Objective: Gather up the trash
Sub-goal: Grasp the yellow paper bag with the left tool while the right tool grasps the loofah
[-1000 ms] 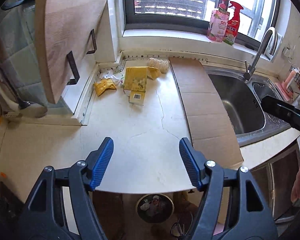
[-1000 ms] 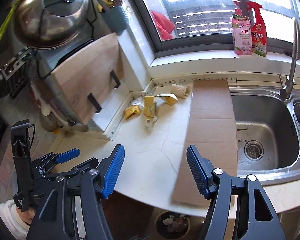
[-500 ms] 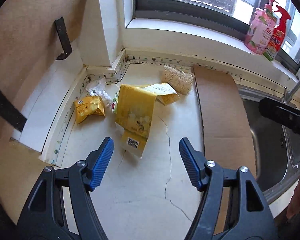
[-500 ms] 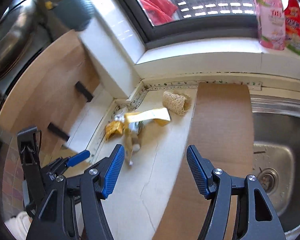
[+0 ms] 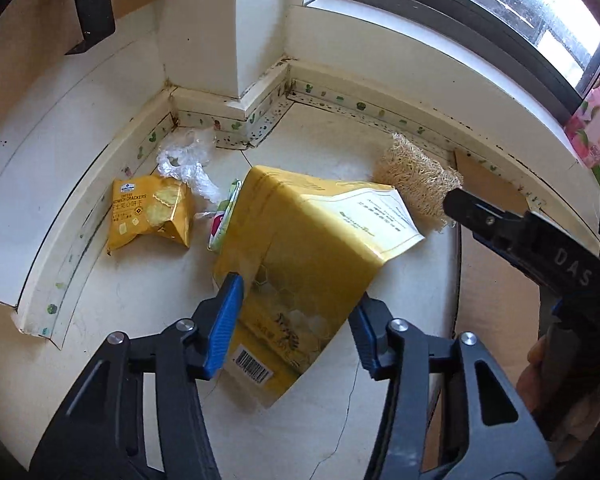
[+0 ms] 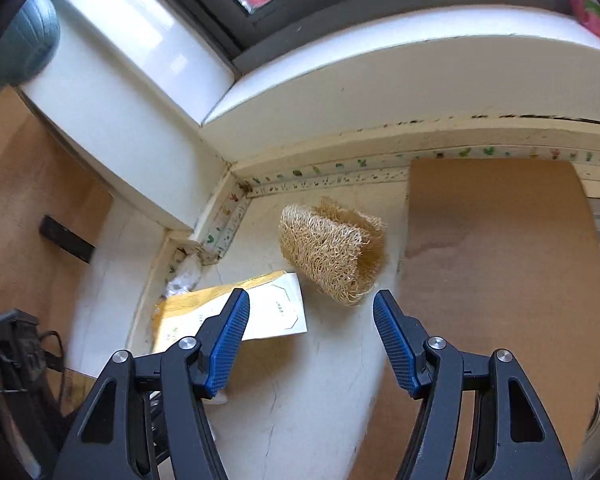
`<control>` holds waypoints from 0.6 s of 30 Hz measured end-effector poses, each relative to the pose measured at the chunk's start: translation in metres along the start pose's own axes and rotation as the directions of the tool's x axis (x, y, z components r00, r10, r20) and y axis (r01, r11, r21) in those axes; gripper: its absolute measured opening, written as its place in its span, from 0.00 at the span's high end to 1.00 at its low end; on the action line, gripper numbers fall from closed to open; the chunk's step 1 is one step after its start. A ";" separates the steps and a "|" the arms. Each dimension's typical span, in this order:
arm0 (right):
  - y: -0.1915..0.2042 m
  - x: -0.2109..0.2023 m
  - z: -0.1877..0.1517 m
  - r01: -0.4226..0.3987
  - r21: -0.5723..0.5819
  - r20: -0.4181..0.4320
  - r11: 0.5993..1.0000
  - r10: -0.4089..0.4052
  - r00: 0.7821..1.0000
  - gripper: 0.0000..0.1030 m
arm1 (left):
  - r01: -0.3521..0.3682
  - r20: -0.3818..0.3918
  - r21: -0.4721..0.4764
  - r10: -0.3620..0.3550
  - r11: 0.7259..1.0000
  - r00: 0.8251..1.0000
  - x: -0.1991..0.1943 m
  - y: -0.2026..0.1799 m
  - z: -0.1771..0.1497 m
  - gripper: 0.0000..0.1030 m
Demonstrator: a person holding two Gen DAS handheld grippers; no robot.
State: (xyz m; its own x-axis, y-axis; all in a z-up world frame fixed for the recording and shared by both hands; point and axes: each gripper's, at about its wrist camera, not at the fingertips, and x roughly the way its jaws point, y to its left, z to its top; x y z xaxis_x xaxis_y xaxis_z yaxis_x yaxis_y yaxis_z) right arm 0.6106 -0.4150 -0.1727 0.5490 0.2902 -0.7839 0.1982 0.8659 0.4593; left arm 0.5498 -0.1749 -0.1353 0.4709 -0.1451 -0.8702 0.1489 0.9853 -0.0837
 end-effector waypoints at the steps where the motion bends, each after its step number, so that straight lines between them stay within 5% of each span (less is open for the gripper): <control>1: 0.001 0.010 -0.001 0.005 -0.010 -0.002 1.000 -0.005 1.000 0.36 | -0.006 0.004 0.002 0.006 1.000 1.000 0.003 -0.001 -0.001 0.58; 8: 0.006 0.039 -0.002 0.031 -0.028 0.034 0.999 -0.030 0.999 0.37 | -0.004 0.021 -0.034 0.004 0.999 1.000 0.004 0.001 -0.003 0.59; 10: 0.011 0.047 -0.002 0.033 -0.055 0.032 0.998 -0.031 0.999 0.49 | -0.007 0.036 -0.035 0.009 0.999 0.999 0.002 0.001 -0.004 0.65; 12: 0.015 0.051 -0.004 0.023 -0.086 0.025 0.996 -0.021 0.999 0.79 | -0.040 0.060 -0.026 0.041 0.999 0.997 -0.004 -0.001 -0.005 0.72; 15: 0.020 0.046 -0.007 0.035 -0.112 0.049 0.993 -0.029 0.998 0.92 | -0.067 0.102 -0.010 0.068 0.998 0.993 -0.013 -0.004 -0.007 0.92; 18: 0.022 0.033 -0.010 0.012 -0.125 0.073 0.992 -0.003 0.997 0.94 | -0.076 0.131 0.001 0.075 0.997 0.989 -0.022 -0.006 -0.009 0.97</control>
State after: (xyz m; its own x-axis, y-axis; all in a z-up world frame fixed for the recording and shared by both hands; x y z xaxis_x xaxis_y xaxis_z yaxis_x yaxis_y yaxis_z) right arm 0.6243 -0.3821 -0.1924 0.6064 0.2568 -0.7526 0.1017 0.9136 0.3936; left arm 0.5306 -0.1770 -0.1205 0.5906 -0.0814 -0.8028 0.1140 0.9933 -0.0168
